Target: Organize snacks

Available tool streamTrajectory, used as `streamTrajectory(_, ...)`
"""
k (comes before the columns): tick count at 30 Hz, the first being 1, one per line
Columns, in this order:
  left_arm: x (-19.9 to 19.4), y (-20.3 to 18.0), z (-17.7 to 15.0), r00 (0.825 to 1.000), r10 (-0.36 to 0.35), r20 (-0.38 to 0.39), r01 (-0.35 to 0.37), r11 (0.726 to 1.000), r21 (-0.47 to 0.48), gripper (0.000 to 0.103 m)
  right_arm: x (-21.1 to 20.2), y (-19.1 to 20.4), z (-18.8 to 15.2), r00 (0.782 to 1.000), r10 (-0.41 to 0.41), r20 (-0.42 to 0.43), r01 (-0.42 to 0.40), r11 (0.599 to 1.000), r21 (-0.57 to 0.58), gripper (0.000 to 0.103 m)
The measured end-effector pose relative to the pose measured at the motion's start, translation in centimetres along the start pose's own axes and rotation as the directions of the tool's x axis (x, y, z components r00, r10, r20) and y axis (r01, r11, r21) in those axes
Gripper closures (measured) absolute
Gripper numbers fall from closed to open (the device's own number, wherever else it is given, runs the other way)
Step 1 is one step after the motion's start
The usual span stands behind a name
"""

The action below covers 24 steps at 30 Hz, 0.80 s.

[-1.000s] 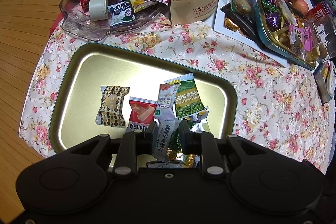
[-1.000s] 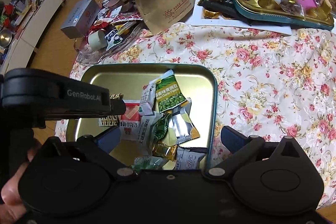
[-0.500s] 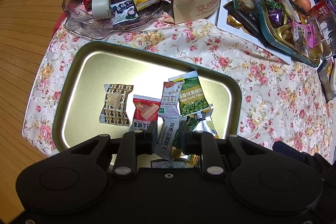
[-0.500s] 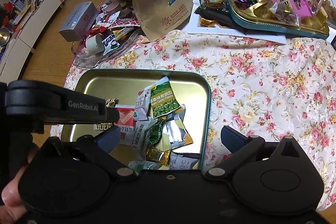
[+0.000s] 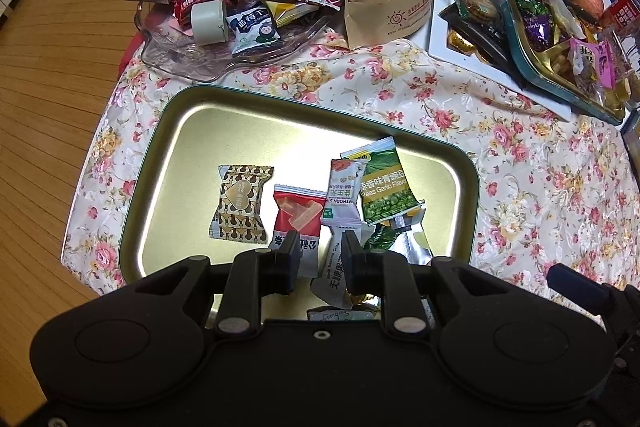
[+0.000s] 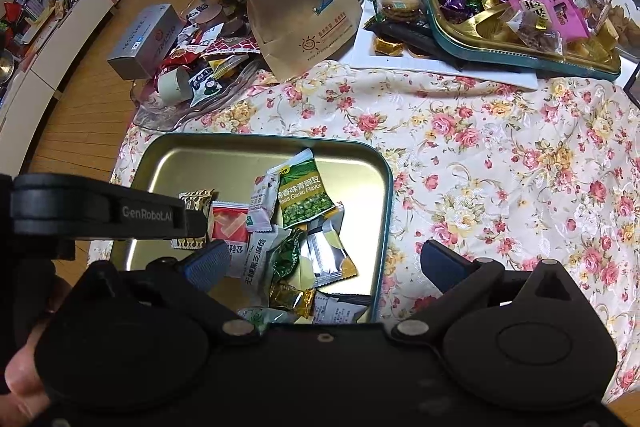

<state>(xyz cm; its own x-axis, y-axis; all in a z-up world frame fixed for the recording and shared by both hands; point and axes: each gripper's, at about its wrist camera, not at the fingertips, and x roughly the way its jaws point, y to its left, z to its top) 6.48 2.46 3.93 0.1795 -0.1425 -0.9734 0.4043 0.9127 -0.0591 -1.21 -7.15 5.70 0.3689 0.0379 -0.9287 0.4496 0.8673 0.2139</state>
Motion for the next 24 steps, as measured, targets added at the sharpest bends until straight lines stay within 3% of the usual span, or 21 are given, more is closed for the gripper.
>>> streamTrajectory(24, -0.47, -0.65, -0.41, 0.996, 0.079, 0.042, -0.081, 0.995, 0.053, 0.074, 0.08, -0.3, 0.1, 0.999, -0.049, 0.015, 0.049, 0.999, -0.01, 0.0)
